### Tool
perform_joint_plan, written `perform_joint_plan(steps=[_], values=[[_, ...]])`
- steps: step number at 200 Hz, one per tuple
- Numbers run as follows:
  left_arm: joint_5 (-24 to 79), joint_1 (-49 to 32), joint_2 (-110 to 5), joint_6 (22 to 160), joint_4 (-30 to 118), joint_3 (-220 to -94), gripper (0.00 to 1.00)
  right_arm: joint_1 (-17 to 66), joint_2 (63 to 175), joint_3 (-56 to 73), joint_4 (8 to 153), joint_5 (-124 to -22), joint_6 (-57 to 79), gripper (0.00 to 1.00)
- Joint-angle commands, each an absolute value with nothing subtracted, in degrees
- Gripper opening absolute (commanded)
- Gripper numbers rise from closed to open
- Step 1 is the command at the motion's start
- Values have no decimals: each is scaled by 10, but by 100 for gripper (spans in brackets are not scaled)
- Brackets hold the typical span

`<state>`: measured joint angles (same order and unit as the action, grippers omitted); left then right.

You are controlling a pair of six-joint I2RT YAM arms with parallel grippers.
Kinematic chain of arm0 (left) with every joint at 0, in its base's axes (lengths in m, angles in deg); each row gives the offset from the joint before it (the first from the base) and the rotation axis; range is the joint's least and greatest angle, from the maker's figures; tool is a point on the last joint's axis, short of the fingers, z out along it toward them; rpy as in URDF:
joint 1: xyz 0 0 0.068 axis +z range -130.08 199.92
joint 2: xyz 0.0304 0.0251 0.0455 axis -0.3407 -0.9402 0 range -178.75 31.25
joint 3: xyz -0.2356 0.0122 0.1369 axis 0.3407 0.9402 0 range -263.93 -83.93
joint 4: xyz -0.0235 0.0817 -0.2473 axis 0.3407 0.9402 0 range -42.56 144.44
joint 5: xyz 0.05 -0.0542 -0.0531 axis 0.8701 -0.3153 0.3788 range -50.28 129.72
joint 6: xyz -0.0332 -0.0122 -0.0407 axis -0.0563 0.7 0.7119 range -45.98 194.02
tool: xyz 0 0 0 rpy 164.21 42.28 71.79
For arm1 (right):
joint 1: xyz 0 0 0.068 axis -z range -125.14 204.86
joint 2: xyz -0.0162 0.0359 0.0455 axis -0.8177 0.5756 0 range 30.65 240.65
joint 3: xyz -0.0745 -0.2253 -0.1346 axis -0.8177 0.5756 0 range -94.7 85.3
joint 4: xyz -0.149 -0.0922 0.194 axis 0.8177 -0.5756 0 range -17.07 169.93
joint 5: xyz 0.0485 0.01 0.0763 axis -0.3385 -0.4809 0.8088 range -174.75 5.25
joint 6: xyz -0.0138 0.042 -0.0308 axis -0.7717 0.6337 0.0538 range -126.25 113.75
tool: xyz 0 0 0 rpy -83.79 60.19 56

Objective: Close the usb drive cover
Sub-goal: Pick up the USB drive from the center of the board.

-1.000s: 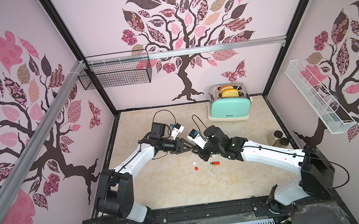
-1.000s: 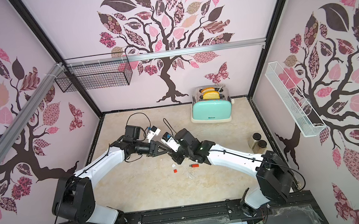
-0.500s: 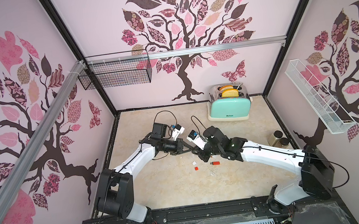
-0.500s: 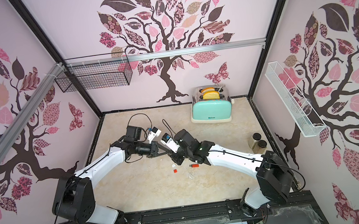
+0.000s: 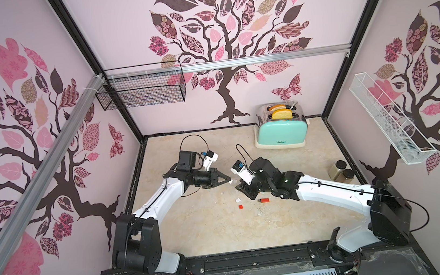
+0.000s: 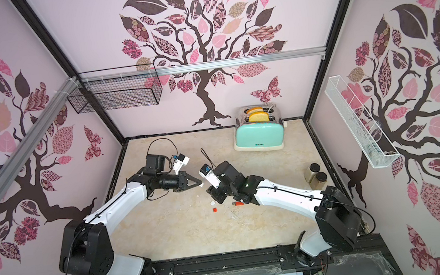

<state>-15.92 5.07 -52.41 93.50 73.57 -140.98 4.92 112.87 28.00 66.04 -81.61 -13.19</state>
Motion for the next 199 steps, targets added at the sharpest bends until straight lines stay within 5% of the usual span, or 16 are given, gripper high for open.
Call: perform_joint_plan(steps=[1, 42, 109, 199], values=[[-153, 74, -512, 937, 752, -1409, 0, 61, 1092, 297, 674, -843, -113, 50], [-66, 108, -473, 908, 838, -1428, 0, 111, 1097, 276, 633, -813, -72, 65], [-93, 179, -508, 928, 910, -1422, 0, 149, 1252, 121, 506, -818, -36, 91], [-80, 181, -462, 925, 870, -1377, 0, 184, 1470, -123, 408, -797, 19, 98]])
